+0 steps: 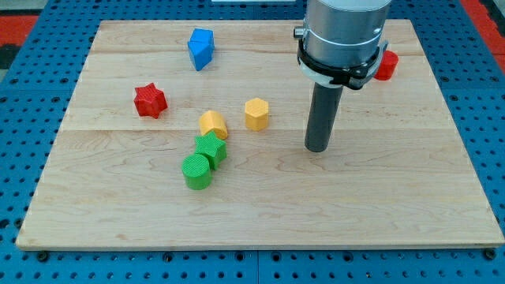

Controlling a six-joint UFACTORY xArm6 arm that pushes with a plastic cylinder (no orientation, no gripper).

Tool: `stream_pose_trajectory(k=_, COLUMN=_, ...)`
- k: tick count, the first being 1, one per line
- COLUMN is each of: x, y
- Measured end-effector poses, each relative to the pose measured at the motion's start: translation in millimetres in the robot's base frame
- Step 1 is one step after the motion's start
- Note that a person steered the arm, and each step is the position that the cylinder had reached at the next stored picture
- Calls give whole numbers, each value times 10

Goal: Place the hexagon towards the top right of the red star

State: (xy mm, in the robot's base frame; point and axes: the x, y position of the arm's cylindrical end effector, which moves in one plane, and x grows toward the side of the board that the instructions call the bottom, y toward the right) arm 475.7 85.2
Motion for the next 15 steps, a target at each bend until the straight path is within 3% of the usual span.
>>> stream_pose_trajectory(k=12, x=-150, y=-68)
stream_pose_trajectory(k=15, x=-751, y=-68)
